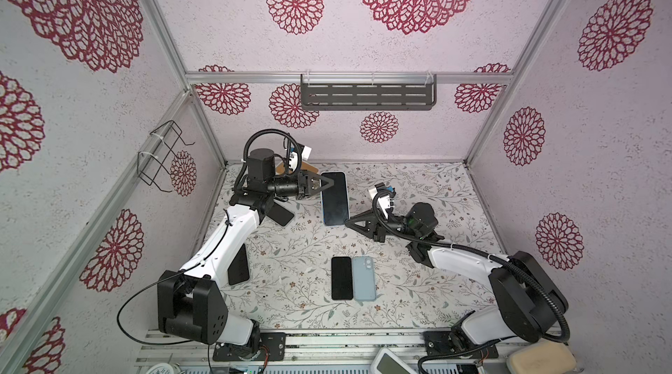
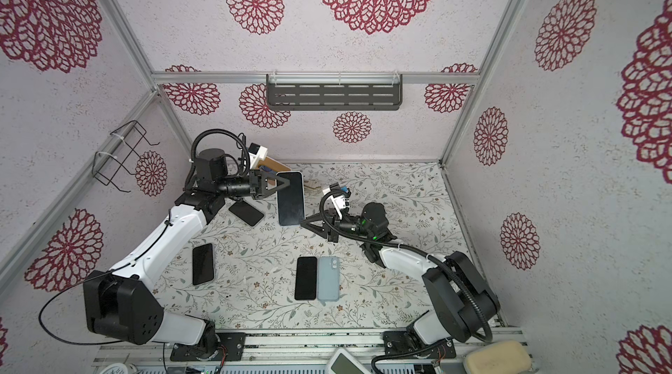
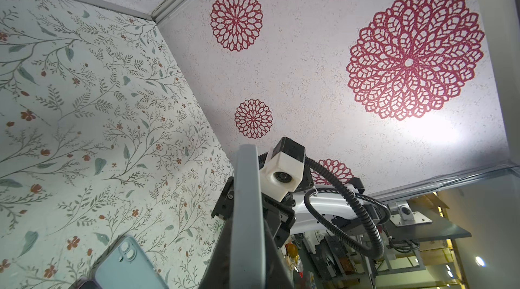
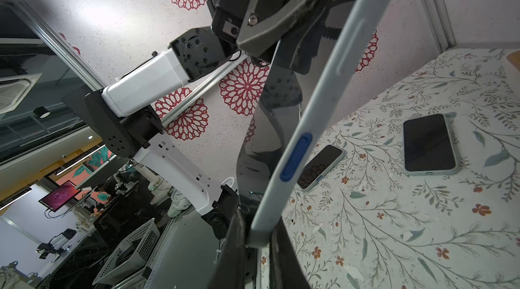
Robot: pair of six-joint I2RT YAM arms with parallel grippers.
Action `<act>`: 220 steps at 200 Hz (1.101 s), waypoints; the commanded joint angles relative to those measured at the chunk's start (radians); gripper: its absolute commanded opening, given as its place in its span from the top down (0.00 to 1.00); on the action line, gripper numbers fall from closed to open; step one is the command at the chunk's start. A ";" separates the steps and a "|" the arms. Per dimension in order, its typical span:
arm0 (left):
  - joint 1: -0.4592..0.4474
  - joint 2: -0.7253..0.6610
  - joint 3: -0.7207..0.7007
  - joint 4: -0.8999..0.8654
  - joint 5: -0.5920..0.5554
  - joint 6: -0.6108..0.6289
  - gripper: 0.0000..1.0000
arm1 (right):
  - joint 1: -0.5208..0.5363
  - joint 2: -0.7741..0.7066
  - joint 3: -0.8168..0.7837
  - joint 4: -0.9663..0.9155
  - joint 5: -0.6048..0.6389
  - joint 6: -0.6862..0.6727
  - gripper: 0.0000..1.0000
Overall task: Take the phone out of the phone case
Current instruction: Remove the phone case from the phone.
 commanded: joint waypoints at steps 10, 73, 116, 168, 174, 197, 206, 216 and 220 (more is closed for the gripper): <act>-0.003 0.055 -0.032 0.121 -0.195 -0.116 1.00 | 0.040 -0.013 0.059 0.358 -0.101 -0.035 0.93; -0.009 0.111 -0.134 0.309 -0.233 -0.259 1.00 | 0.039 0.068 0.144 0.543 -0.094 0.095 0.92; -0.020 0.139 -0.137 0.343 -0.247 -0.294 1.00 | 0.039 0.070 0.151 0.516 -0.087 0.060 0.88; -0.036 0.176 -0.114 0.362 -0.244 -0.322 1.00 | 0.045 0.018 0.128 0.301 -0.046 -0.160 0.82; -0.041 0.180 -0.108 0.357 -0.247 -0.321 1.00 | 0.046 0.008 0.128 0.254 -0.040 -0.197 0.82; -0.048 0.194 -0.093 0.353 -0.245 -0.328 1.00 | 0.055 -0.026 0.129 0.087 -0.002 -0.347 0.82; -0.051 0.199 -0.089 0.353 -0.243 -0.328 1.00 | 0.057 -0.041 0.130 0.030 0.021 -0.405 0.81; -0.053 0.203 -0.086 0.350 -0.243 -0.330 1.00 | 0.059 -0.057 0.129 -0.028 0.045 -0.459 0.80; -0.056 0.204 -0.085 0.350 -0.243 -0.329 1.00 | 0.059 -0.062 0.129 -0.051 0.055 -0.477 0.80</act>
